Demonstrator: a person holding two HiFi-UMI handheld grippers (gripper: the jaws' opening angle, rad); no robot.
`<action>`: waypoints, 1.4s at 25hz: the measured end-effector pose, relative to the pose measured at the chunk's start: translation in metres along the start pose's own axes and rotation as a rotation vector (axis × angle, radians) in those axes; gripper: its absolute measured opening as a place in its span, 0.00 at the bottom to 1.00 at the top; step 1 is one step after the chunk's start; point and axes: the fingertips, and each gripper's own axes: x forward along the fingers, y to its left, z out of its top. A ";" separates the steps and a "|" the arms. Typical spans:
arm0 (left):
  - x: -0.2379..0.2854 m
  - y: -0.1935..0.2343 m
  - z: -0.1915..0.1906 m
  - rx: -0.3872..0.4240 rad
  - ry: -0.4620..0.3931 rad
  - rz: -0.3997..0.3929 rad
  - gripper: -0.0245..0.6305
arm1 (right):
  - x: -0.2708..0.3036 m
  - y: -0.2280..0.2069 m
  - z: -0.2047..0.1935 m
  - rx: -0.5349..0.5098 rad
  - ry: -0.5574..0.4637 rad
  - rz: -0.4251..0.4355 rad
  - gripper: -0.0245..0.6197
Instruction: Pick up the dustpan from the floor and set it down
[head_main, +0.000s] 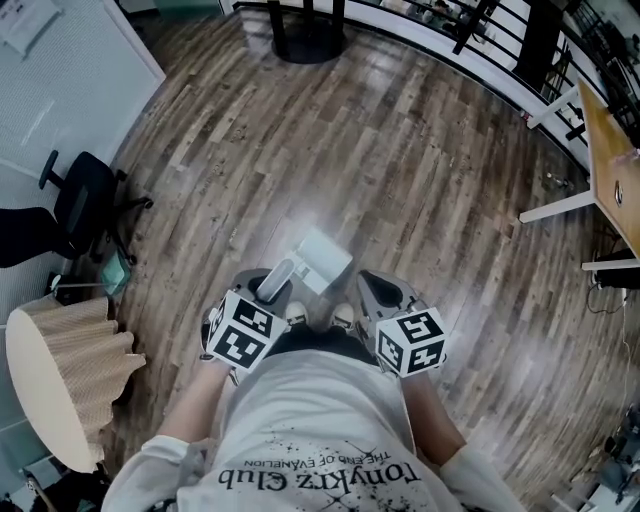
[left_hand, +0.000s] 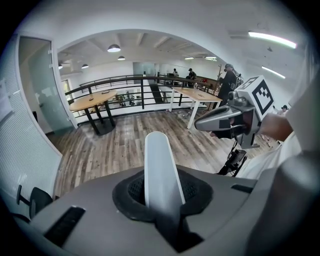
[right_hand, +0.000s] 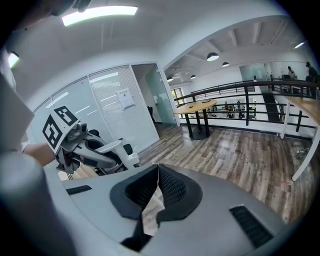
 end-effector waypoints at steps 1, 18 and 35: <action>-0.001 0.000 0.000 0.000 0.000 0.000 0.15 | 0.001 0.001 0.000 -0.002 -0.001 0.002 0.08; -0.001 0.003 0.000 0.025 0.004 -0.004 0.15 | 0.002 0.004 0.001 0.004 -0.014 -0.012 0.08; 0.002 0.008 0.007 0.007 -0.007 -0.012 0.15 | -0.001 0.003 0.001 0.022 -0.017 -0.033 0.08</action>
